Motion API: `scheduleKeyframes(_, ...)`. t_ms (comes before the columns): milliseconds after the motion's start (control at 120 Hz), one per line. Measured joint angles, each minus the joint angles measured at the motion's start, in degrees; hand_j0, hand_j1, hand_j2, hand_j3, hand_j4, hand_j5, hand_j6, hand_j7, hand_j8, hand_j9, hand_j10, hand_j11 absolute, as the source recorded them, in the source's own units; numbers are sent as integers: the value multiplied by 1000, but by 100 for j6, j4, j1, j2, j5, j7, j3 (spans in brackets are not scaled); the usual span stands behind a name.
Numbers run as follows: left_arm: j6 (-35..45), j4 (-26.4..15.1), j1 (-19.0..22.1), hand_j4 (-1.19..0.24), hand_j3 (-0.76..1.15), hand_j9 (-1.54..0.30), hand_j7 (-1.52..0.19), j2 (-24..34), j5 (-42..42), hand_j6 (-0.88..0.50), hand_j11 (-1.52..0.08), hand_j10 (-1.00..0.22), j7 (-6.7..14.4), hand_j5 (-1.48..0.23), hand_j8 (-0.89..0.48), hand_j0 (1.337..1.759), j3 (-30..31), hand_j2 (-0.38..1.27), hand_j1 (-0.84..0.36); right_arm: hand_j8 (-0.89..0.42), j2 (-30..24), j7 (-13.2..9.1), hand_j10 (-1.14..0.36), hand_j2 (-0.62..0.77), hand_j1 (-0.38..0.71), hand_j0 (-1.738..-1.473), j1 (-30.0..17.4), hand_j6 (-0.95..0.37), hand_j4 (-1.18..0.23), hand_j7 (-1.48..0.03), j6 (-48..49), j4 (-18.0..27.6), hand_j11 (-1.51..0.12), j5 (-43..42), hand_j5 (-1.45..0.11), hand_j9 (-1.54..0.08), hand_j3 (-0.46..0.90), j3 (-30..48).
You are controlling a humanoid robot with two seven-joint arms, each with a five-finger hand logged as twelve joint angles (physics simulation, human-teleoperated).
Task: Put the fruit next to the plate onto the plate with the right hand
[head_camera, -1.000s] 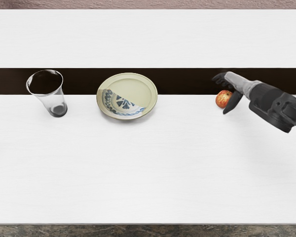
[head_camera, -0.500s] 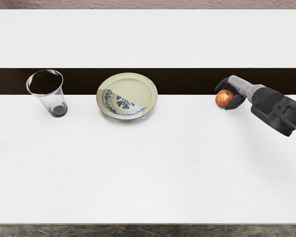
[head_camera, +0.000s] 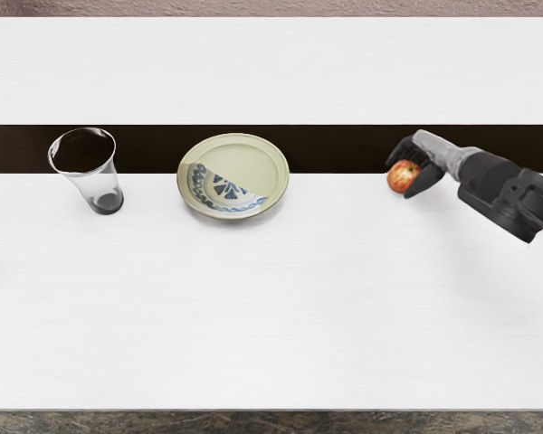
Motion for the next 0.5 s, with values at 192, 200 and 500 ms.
scheduleKeyframes(192, 0, 0, 0, -13, 0, -16, -16, 0, 0, -13, -16, -13, 0, -16, -13, 1658, -2, 3, 335, -448, 32, -65, -587, 174, 241, -1657, 2, -482, -589, -771, 64, 177, -782, 4, -779, -781, 0, 268)
scheduleKeyframes(200, 0, 0, 0, -13, 0, -16, -16, 0, 0, -13, -16, -13, 0, -16, -13, 1658, -2, 3, 335, -448, 35, -69, -588, 174, 242, -1657, 2, -482, -589, -772, 64, 190, -782, 3, -779, -781, 0, 279)
scheduleKeyframes(500, 0, 0, 0, -13, 0, -16, -16, 0, 0, -13, -16, -13, 0, -16, -13, 1658, -2, 3, 335, -436, 506, -293, -590, 182, 248, -1658, -20, -470, -590, -779, 47, 581, -792, 14, -793, -791, 0, 781)
